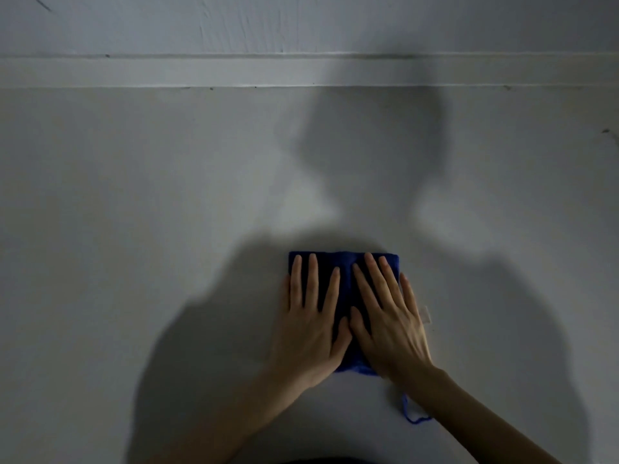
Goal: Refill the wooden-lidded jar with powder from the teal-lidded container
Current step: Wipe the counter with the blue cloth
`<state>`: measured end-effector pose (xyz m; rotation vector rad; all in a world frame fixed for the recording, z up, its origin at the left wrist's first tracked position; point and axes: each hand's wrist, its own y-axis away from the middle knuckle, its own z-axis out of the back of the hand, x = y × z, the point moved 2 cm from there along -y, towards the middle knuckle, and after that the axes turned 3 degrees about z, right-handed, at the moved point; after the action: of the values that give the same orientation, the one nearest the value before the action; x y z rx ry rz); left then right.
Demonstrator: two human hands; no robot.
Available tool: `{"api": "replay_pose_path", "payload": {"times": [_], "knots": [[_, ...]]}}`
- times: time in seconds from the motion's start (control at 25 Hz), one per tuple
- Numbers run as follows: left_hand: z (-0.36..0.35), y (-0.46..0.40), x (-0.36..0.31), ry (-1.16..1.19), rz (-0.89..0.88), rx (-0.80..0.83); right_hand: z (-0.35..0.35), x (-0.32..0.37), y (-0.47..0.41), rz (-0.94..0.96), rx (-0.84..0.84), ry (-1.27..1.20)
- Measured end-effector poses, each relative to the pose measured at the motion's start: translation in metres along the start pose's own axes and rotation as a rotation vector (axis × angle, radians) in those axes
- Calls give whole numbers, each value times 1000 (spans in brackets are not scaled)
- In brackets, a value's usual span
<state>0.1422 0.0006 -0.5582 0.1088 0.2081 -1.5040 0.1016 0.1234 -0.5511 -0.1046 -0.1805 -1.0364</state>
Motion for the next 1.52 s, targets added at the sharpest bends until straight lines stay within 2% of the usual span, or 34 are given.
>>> {"api": "replay_pose_path", "payload": {"times": [0.36, 0.6, 0.76, 0.92, 1.24, 1.52], "knots": [[-2, -121, 14, -2, 41, 15, 14, -41, -116, 28, 51, -56], [-2, -211, 35, 50, 90, 41, 16, -64, -208, 29, 15, -58], [-4, -270, 49, 36, 124, -20, 16, -82, -270, 46, 10, -67], [-5, -313, 61, 23, 157, 55, 18, -97, -312, 70, 29, -45], [-3, -320, 63, 43, 130, 50, 23, -103, -317, 89, 33, -63], [-7, -268, 34, 65, 116, 31, 27, -103, -257, 56, 24, -102]]}}
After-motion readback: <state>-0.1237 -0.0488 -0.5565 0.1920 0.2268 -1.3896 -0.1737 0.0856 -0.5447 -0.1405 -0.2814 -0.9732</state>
